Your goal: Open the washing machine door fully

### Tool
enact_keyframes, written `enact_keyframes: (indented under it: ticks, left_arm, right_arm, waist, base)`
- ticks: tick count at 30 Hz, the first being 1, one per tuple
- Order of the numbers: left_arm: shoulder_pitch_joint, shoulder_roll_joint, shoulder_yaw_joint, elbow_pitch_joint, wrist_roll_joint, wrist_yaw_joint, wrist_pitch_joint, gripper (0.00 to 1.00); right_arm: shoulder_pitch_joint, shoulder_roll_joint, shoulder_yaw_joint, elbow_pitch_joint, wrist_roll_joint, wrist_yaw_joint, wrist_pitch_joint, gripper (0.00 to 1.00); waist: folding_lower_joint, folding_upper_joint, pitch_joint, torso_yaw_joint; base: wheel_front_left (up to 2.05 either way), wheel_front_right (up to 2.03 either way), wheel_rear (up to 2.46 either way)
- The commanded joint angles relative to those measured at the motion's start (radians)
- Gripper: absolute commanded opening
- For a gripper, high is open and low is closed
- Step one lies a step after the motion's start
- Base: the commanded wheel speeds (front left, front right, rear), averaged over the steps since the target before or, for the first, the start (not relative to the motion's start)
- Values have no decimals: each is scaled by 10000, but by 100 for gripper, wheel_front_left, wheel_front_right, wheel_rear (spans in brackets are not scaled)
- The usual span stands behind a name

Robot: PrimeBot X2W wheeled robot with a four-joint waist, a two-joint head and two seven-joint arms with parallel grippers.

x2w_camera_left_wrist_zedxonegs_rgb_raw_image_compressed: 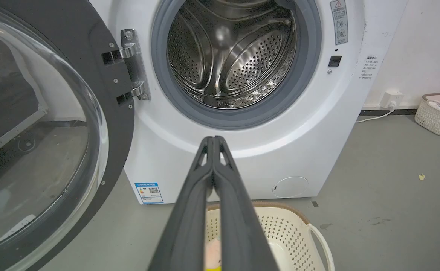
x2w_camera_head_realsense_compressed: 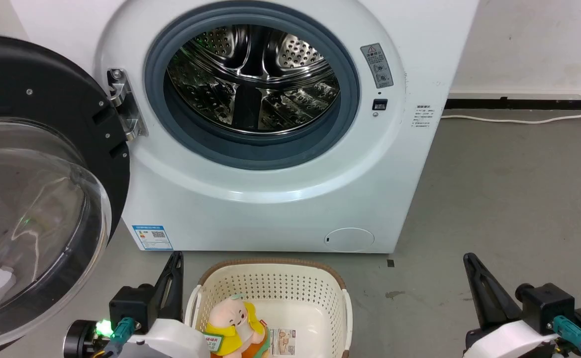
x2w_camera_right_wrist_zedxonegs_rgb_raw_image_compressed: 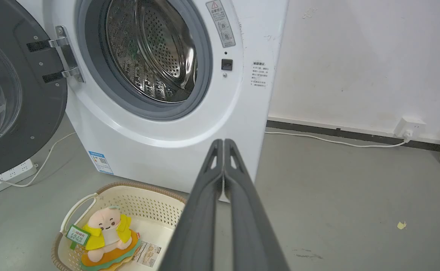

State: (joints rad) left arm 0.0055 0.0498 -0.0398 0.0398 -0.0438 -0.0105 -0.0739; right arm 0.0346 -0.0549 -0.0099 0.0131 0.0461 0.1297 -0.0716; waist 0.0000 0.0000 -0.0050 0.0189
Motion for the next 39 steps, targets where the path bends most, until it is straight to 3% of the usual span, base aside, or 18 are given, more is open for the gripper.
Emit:
enact_keyframes:
  ticks: [1,39]
  left_arm:
    - [-40,4,73,-56,108,51,74,0]
    - [-55,5,398,-398,438,105,739,0]
  right_arm:
    - [-146,34,24,-73,-91,7,46,0]
    - [-346,47,99,-131,-461,10,716,0]
  waist:
    - [0,0,2,-9]
    - [0,0,50,-189]
  base:
    - [0,0,0]
    - [0,0,0]
